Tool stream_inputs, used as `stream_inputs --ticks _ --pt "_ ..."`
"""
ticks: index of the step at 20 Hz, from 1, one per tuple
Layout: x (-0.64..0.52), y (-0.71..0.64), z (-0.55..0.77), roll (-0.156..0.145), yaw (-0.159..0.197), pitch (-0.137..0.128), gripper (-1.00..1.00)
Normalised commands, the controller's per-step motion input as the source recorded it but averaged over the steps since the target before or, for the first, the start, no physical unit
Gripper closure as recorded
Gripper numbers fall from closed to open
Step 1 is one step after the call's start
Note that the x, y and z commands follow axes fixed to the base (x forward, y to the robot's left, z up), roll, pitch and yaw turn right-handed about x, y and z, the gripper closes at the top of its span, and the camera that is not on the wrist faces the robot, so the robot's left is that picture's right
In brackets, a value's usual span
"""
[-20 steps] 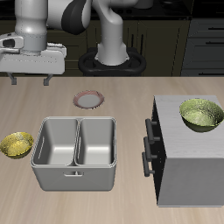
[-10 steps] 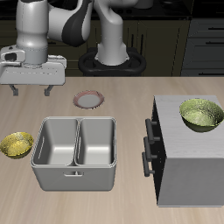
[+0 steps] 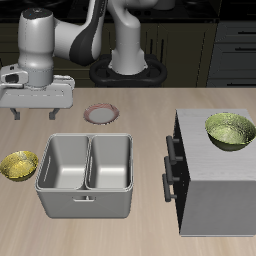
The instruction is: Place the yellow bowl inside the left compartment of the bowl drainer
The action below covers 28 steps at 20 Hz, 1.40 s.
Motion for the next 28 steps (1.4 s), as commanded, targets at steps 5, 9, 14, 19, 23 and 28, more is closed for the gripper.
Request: stream_inputs --ticks 5,9,14,19,23,28 --pt "0.04 -0.04 -0.23 0.001 0.041 0.012 -1.0" --pt "0.01 -0.08 -0.27 -0.014 0.023 0.018 -1.0" --pt "0.02 -0.06 -0.28 -0.002 0.029 0.021 -1.0" --pt "0.03 -0.04 -0.27 -0.007 0.014 0.024 -1.0" --pt "0.01 -0.02 -0.17 -0.003 -0.001 0.015 -1.0" --pt "0.0 0.0 -0.21 -0.002 0.004 0.019 -1.0"
